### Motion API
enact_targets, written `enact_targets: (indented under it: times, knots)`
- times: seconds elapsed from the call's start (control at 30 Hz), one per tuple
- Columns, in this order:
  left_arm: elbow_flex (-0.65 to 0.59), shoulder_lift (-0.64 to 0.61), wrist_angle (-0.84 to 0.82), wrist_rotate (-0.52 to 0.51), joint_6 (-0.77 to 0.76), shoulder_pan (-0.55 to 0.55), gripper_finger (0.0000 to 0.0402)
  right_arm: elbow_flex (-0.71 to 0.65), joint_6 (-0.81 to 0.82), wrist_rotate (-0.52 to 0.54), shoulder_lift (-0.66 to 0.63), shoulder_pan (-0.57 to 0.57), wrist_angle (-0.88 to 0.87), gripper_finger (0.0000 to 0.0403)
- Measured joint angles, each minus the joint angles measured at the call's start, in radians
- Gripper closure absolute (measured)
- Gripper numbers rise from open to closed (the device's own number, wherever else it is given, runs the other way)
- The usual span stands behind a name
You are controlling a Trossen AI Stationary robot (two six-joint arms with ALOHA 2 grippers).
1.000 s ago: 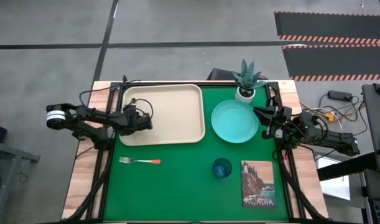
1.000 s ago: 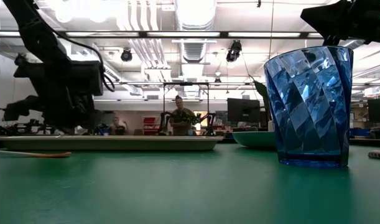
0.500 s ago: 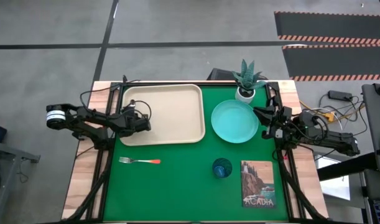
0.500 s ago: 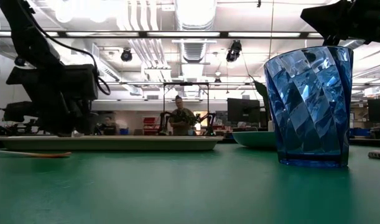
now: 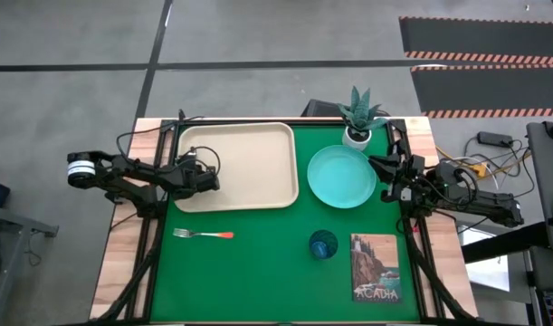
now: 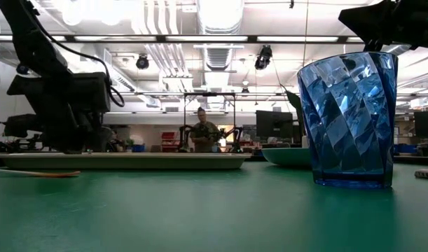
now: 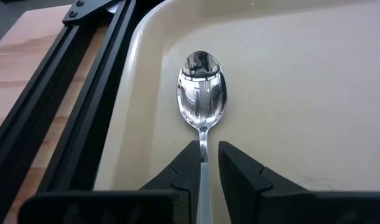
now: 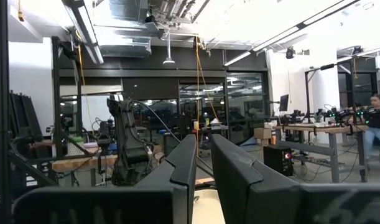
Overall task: Pick and place plate/cup/fork/spoon on tray
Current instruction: Put the orange spoon on the white tray
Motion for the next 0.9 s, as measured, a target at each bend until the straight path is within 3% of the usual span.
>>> enact_targets:
  times: [0.43, 0.67, 0.9]
  knots:
    - [0.058, -0.017, -0.006, 0.134, 0.137, 0.000, 0.0358, 0.000, 0.000, 0.000, 0.000, 0.000, 0.000, 0.0360]
    - [0.069, -0.081, -0.010, 0.158, 0.159, -0.001, 0.0358, 0.000, 0.001, 0.000, 0.000, 0.000, 0.000, 0.0360]
    - [0.074, -0.140, 0.015, 0.275, 0.201, -0.005, 0.0368, 0.000, 0.001, 0.000, 0.000, 0.000, 0.000, 0.0360]
